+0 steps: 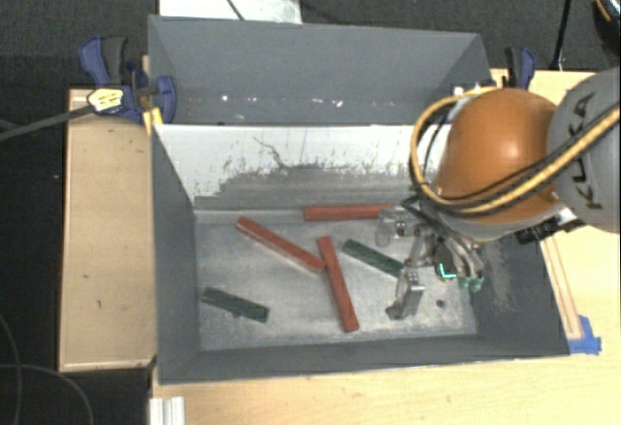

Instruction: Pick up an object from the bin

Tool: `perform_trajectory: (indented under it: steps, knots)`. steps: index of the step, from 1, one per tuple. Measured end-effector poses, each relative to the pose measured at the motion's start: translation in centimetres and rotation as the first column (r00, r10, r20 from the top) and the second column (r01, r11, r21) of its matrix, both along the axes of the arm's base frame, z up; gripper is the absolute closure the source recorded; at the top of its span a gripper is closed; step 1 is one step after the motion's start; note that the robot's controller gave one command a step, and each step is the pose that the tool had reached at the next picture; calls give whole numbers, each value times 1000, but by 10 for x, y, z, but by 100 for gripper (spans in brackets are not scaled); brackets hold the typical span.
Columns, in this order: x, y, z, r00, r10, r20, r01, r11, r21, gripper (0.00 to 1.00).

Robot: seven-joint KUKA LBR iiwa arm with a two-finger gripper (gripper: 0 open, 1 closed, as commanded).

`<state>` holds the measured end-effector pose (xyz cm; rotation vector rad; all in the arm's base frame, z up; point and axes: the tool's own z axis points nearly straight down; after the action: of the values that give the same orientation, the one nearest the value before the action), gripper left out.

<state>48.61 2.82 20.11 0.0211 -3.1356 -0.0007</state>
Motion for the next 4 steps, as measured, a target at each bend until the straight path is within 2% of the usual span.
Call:
perform_trajectory:
  steps: [1, 2, 3, 4]
  knots:
    - [66, -47, -71, 999, 43, 7, -43, 999, -2, 0]
    - [71, -37, -132, 972, -234, 4, 234, 972, -1, 0]
    - [72, -37, -130, 972, -233, 7, 233, 972, 0, 100]
    - [70, -43, -7, 974, -225, 16, 225, 974, 2, 100]
